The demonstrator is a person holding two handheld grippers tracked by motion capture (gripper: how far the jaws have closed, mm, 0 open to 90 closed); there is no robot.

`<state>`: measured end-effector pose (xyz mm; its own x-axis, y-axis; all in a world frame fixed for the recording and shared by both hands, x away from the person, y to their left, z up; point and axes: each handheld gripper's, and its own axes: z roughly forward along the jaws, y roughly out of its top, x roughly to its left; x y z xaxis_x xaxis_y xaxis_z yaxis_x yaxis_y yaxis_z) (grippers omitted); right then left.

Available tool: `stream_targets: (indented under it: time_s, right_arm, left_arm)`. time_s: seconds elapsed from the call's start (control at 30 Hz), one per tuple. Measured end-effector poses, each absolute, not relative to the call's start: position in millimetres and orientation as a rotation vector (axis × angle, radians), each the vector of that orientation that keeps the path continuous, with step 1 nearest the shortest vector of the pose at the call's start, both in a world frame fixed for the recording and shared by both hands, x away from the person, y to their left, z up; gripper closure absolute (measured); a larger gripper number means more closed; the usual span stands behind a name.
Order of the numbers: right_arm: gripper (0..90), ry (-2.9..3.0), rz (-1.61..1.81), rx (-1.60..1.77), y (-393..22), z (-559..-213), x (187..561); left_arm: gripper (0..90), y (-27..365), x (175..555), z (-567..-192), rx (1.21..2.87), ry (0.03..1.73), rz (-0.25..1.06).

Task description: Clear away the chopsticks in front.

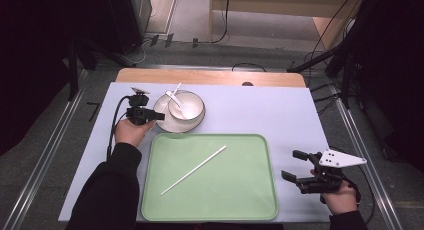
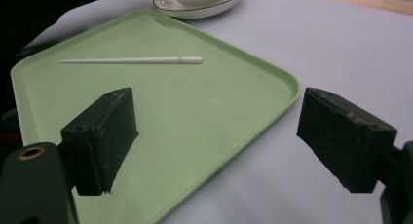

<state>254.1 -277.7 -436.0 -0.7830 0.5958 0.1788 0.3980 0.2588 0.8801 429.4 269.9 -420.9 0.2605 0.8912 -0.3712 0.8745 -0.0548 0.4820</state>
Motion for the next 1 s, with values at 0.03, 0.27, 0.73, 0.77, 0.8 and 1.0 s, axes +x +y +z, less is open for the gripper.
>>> stream_targets:
  time_s: [0.03,0.27,0.73,0.77,0.8,1.0]
  right_arm:
    - [15.3,2.336,1.544,0.936,-277,-436,254]
    - [15.3,2.345,1.547,0.927,-275,-436,256]
    - [15.3,2.358,1.557,0.902,-270,-434,260]
    - [15.3,2.357,1.559,0.901,-270,-435,260]
    - [15.3,2.358,1.562,0.900,-270,-435,261]
    - [15.3,2.363,1.565,0.895,-268,-435,264]
  left_arm:
    - [86.4,273,428,-418,1.901,1.591,0.034]
    - [86.4,297,418,-399,1.828,1.595,0.062]
    - [86.4,291,383,-357,1.826,1.467,0.082]
    - [86.3,289,380,-355,1.832,1.455,0.080]
    - [86.3,286,375,-353,1.838,1.443,0.075]
    - [86.3,270,354,-344,1.879,1.362,0.058]
